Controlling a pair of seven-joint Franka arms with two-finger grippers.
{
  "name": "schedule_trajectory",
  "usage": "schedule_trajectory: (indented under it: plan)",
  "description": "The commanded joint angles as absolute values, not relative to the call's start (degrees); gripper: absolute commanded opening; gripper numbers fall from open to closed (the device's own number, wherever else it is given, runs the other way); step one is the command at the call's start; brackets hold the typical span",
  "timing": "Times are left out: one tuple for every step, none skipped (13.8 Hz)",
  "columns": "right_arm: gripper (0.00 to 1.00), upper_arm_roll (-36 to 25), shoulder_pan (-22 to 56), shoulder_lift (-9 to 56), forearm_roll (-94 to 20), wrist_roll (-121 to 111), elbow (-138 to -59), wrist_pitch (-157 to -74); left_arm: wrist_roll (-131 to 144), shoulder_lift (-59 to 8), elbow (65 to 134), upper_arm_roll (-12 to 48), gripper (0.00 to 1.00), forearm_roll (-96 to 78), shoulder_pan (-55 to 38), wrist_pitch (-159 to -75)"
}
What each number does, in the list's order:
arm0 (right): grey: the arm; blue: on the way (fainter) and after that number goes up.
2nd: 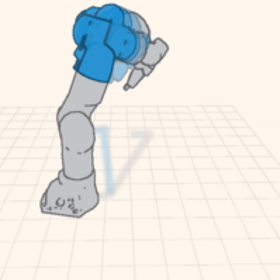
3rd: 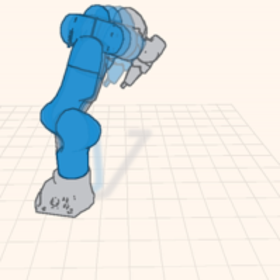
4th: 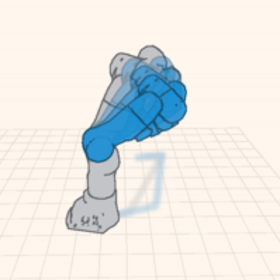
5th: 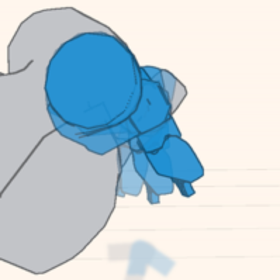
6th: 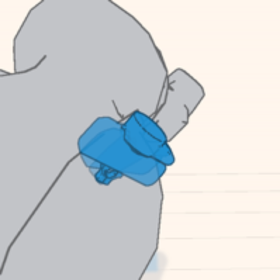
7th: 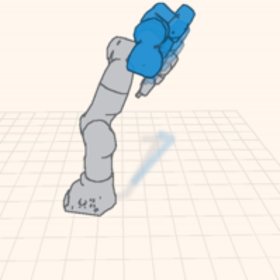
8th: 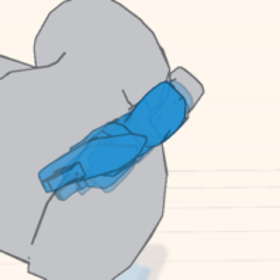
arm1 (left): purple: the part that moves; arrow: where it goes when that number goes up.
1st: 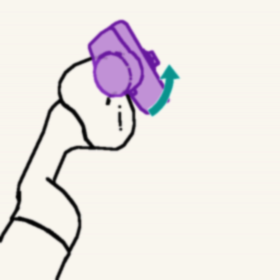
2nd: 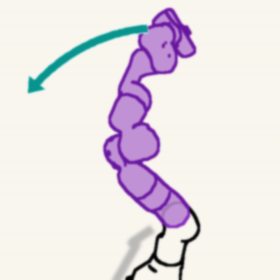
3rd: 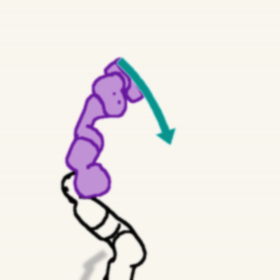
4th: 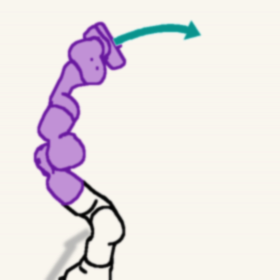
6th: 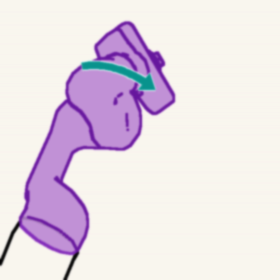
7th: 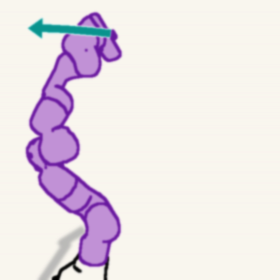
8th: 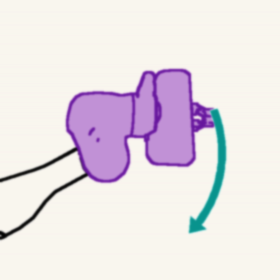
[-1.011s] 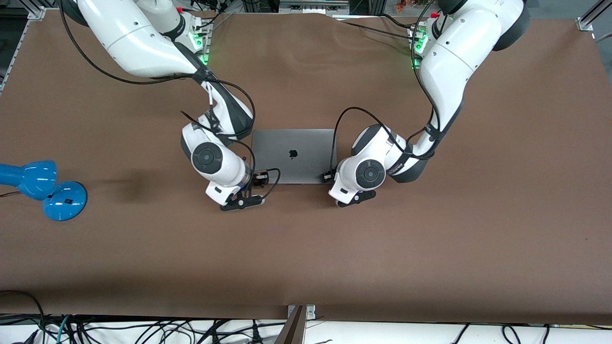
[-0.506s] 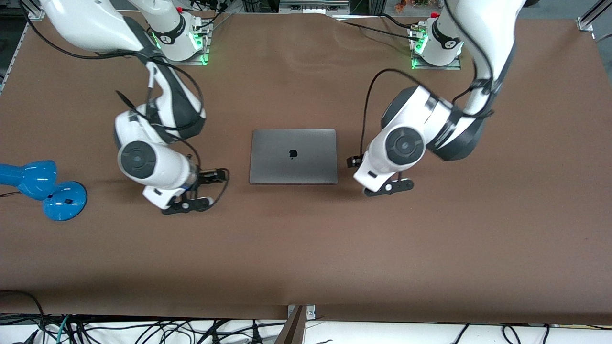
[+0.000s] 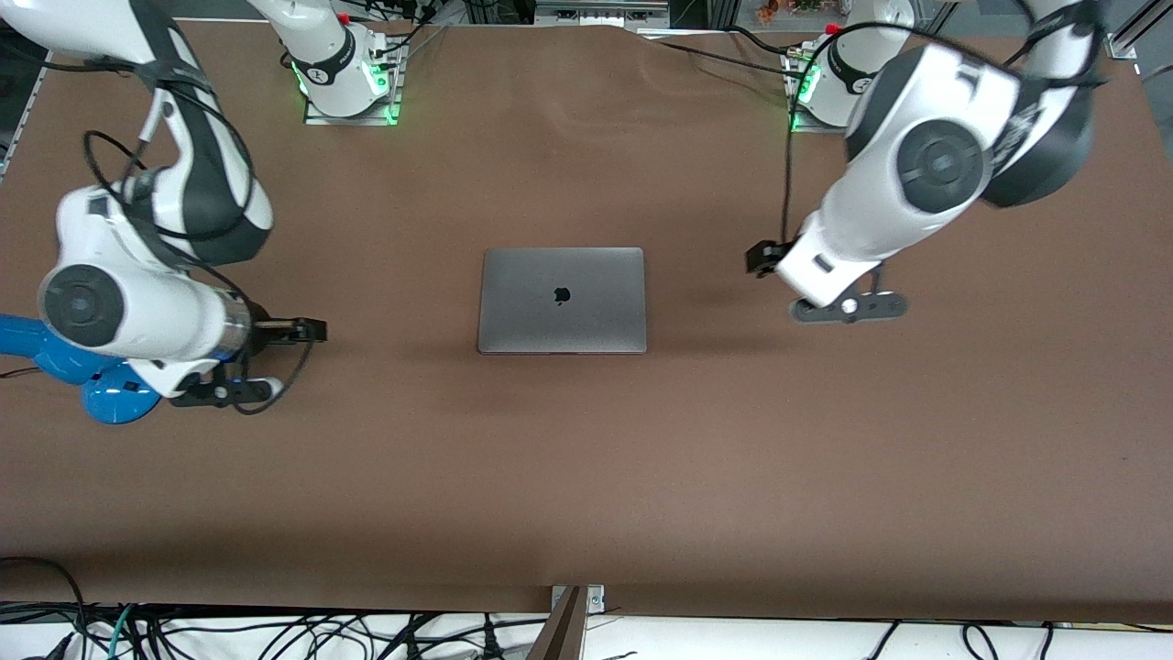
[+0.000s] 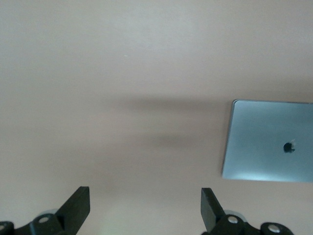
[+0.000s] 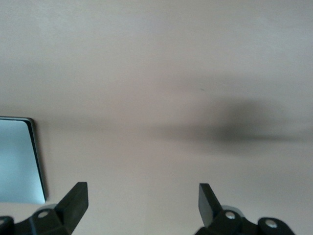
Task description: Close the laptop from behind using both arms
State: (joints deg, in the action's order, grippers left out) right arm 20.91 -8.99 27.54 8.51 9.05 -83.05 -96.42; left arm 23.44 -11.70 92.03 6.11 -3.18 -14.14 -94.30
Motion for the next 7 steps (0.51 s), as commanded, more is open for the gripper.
schedule_trajectory:
  plan:
    - [1.0, 18.39, -6.96, 24.02, 8.35, 8.09, -79.8, -92.2, 18.29, -2.57, 100.36, 2.21, 1.0, -4.57, -14.68, -95.27]
    - [1.0, 13.67, -3.03, 21.91, 8.26, 8.09, -79.98, -92.2, 17.76, -0.2, 102.63, 1.76, 1.0, -4.4, -14.68, -95.53]
    - [1.0, 9.19, 0.32, 20.06, 8.09, 8.17, -80.33, -92.2, 17.75, 2.09, 104.83, 1.58, 1.0, -4.13, -14.68, -96.06]
    - [1.0, 8.1, 0.87, 17.43, 8.0, 8.35, -81.64, -92.28, 17.58, 3.94, 106.33, 1.23, 1.0, -3.78, -14.68, -96.33]
    - [1.0, 7.65, 0.7, 14.88, 7.56, 8.35, -82.96, -92.63, 16.71, 5.35, 107.48, 0.97, 1.0, -3.78, -14.59, -96.42]
    - [1.0, 6.52, 0.79, 12.42, 6.95, 8.35, -84.27, -92.2, 16.0, 7.45, 109.49, 0.62, 1.0, -3.69, -14.59, -96.76]
    - [1.0, 4.76, 1.05, 9.26, 6.25, 8.35, -86.03, -92.2, 15.74, 9.47, 111.34, 0.44, 1.0, -3.6, -14.59, -97.81]
